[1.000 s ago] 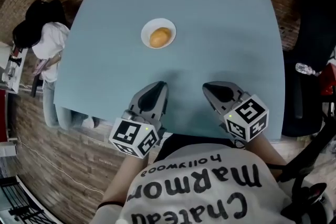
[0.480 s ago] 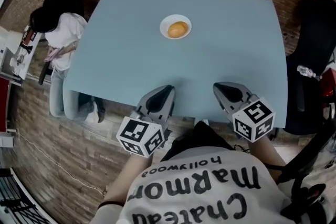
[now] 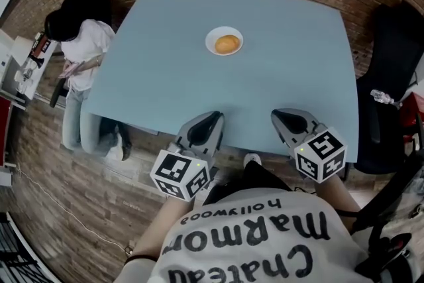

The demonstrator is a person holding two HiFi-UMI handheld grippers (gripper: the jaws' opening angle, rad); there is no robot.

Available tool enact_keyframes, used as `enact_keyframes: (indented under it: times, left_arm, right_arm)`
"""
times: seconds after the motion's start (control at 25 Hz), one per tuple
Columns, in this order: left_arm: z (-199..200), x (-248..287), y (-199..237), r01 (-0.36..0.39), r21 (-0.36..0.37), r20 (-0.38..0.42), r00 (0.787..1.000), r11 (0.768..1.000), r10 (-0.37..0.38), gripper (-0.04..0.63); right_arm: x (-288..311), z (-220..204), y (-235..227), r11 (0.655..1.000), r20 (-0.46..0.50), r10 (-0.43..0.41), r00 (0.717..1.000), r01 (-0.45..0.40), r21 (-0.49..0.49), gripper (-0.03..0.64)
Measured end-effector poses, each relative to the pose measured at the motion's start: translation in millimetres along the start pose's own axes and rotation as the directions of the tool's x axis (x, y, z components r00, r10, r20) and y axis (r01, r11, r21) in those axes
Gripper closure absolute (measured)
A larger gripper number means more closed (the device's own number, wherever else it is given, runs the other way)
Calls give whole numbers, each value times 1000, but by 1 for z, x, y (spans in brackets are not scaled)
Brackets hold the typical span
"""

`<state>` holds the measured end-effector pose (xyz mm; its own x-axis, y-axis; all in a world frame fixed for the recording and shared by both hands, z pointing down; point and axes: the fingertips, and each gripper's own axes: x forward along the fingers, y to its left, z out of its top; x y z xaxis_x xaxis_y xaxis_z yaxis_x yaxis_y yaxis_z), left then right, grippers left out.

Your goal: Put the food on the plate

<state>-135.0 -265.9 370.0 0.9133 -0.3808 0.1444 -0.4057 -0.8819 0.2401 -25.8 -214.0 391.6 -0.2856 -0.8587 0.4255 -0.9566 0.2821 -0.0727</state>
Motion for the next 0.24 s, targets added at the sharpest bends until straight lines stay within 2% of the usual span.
enact_keyframes:
  times: [0.24]
  left_arm:
    - [5,-4,-1,1,8,6,1000,1000,-1,565]
  right_arm:
    - [-4,7,1,995,33,19,999,-22,95,609]
